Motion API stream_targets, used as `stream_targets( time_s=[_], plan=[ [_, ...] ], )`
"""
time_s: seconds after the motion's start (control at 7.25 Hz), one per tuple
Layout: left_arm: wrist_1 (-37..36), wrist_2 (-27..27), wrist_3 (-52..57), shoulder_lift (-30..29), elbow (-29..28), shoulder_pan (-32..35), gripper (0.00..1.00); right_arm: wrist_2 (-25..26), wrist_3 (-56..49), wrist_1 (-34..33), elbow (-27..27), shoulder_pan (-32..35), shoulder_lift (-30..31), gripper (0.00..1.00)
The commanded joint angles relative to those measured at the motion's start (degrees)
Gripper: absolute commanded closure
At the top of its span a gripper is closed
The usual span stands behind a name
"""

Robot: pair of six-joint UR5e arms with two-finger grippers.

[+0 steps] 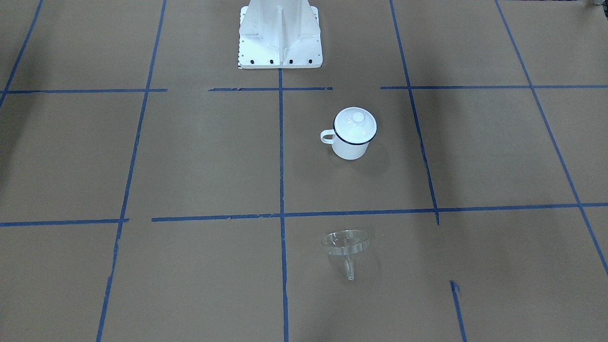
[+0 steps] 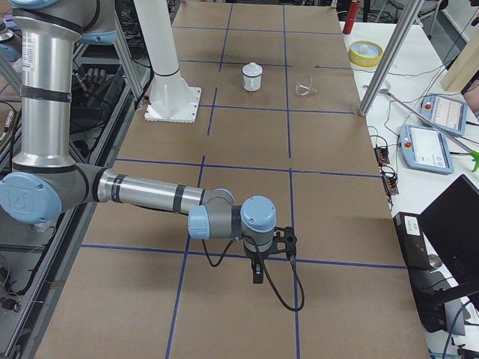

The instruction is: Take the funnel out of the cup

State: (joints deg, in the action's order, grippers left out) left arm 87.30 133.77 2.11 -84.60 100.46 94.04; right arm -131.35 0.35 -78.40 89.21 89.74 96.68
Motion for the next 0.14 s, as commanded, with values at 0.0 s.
stream_targets(
  time_s=[0.0],
  plan=[
    [-0.2,0.0,0.0,0.3,0.7,0.0,0.0,0.0,0.0,0.0,0.0,0.0,0.0,0.0]
  ],
)
